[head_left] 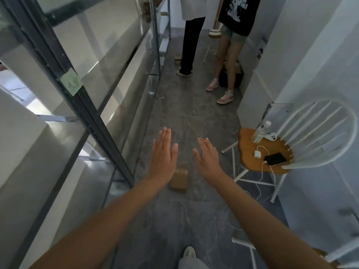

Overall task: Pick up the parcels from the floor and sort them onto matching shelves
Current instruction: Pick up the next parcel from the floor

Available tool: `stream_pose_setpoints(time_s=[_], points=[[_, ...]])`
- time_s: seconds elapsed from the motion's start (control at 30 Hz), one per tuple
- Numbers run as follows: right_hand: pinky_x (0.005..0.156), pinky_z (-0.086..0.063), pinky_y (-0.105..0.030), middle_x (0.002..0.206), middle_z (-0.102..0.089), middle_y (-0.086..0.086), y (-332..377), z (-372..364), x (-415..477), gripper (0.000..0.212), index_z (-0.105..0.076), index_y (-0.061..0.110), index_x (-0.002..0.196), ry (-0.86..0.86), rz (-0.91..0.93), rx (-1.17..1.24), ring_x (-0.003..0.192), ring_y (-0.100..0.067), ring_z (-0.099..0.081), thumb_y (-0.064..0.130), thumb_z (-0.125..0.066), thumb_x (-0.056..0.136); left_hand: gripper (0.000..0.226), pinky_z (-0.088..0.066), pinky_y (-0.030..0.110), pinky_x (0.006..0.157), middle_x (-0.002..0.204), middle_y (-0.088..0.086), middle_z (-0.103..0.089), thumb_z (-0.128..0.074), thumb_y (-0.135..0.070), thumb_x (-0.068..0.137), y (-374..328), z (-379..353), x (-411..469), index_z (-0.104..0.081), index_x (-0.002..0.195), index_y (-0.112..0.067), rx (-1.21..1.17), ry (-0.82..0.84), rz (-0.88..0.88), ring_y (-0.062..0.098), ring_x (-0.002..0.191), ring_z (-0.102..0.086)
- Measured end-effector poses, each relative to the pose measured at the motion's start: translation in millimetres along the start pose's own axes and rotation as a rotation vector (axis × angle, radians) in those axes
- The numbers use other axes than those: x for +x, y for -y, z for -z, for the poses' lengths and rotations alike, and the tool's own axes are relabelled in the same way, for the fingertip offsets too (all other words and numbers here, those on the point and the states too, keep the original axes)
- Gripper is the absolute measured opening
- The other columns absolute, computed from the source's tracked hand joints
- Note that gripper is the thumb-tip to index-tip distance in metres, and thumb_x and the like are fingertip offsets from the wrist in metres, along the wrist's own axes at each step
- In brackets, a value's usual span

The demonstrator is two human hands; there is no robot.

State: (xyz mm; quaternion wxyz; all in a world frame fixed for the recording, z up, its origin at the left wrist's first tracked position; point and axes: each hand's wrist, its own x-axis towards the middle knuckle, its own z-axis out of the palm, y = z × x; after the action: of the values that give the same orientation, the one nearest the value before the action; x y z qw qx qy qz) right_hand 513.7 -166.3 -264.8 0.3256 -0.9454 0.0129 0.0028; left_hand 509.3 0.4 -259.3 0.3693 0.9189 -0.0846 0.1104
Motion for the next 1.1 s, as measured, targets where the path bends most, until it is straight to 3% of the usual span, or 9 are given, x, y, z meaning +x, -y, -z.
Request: stream_pose_setpoints(time_s=[0.3, 0.6, 0.8, 0.93, 1.1], points=[[0.123, -0.006, -0.044, 0.164, -0.026, -0.006, -25, -5, 95, 0.053, -0.028, 0.01, 0.155, 0.105, 0.038, -0.031, 0.155, -0.021, -0.01, 0.033, -0.035, 0.107, 0.057, 0.002, 0.035, 0.129, 0.173, 0.008, -0.011, -0.032, -0.024, 0.111, 17, -43, 75, -0.014, 0.163, -0.007, -0.023, 0.053, 0.045, 0.008, 0.155, -0.001], [0.123, -0.005, -0.044, 0.163, -0.027, -0.005, -15, -44, 178, 0.053, -0.03, 0.01, 0.154, 0.198, 0.01, -0.031, 0.155, -0.021, -0.011, 0.031, -0.036, 0.107, 0.057, 0.003, 0.034, 0.129, 0.173, 0.004, -0.009, -0.03, -0.025, 0.112, 75, -70, 139, -0.014, 0.164, -0.009, -0.089, 0.137, 0.179, 0.015, 0.16, -0.003], [0.123, -0.007, -0.043, 0.163, -0.028, -0.006, -2, -70, 242, 0.052, -0.03, 0.01, 0.154, 0.219, -0.027, -0.035, 0.155, -0.021, -0.012, 0.03, -0.037, 0.107, 0.056, 0.004, 0.031, 0.128, 0.173, 0.003, -0.01, -0.031, -0.024, 0.112, 116, -76, 198, -0.015, 0.164, -0.011, -0.181, 0.225, 0.165, 0.014, 0.16, -0.003], [0.123, -0.006, -0.043, 0.163, -0.027, -0.005, -11, -93, 274, 0.051, -0.03, 0.011, 0.154, 0.224, -0.07, -0.023, 0.155, -0.021, -0.012, 0.028, -0.038, 0.106, 0.055, 0.0, 0.039, 0.13, 0.173, 0.004, -0.01, -0.031, -0.025, 0.112, 152, -94, 226, -0.015, 0.163, -0.012, -0.198, 0.309, 0.164, 0.015, 0.16, -0.004], [0.123, -0.016, -0.049, 0.16, -0.032, -0.013, -35, -127, 300, 0.051, -0.035, 0.005, 0.151, 0.253, -0.157, 0.004, 0.153, -0.027, -0.018, 0.026, -0.043, 0.105, 0.056, 0.004, 0.033, 0.129, 0.173, 0.005, -0.009, -0.031, -0.024, 0.112, 185, -122, 243, -0.014, 0.164, -0.011, -0.187, 0.336, 0.251, 0.015, 0.16, -0.003]])
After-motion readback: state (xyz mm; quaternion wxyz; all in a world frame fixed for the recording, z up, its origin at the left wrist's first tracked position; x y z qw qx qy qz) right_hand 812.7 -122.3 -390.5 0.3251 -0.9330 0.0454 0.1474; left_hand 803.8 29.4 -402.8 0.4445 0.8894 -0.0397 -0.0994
